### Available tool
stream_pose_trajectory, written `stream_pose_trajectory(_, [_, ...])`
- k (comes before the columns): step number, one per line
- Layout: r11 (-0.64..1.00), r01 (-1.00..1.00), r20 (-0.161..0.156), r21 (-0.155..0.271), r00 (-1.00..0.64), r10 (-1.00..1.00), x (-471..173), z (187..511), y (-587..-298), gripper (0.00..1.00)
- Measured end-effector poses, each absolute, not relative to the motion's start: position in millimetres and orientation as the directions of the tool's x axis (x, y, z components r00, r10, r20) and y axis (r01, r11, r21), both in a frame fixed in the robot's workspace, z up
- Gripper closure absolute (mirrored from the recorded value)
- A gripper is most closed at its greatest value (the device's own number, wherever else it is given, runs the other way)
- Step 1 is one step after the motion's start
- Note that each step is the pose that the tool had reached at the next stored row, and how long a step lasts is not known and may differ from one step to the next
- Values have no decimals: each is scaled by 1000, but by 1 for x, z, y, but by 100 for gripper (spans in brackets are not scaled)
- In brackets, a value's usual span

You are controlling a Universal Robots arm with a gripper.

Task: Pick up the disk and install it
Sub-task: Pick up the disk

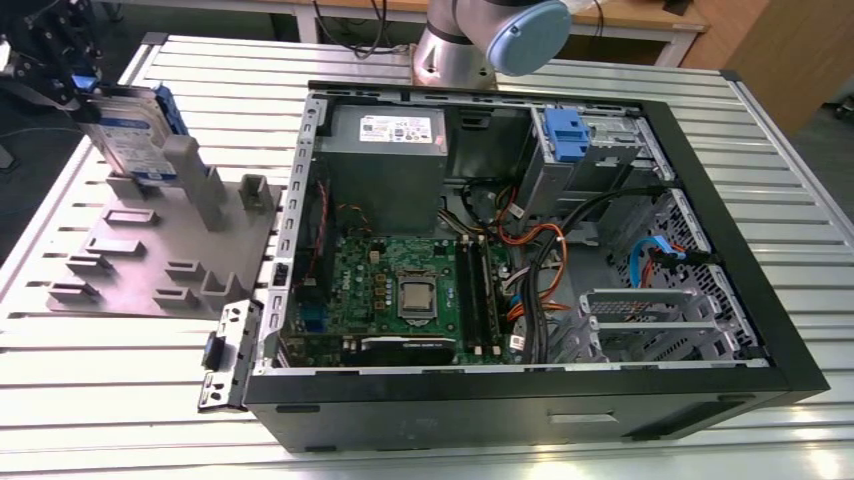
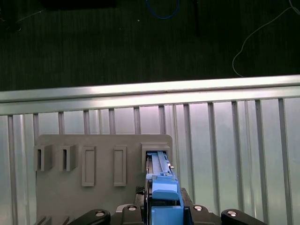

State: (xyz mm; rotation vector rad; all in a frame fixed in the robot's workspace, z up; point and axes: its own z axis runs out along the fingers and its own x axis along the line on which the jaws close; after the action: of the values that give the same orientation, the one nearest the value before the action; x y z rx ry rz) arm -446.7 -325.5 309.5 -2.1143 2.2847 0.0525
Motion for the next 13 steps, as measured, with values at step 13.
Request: stream_pose_trajectory(13, [77,-997,-44,6,-77,-996,-447,312,-326,64])
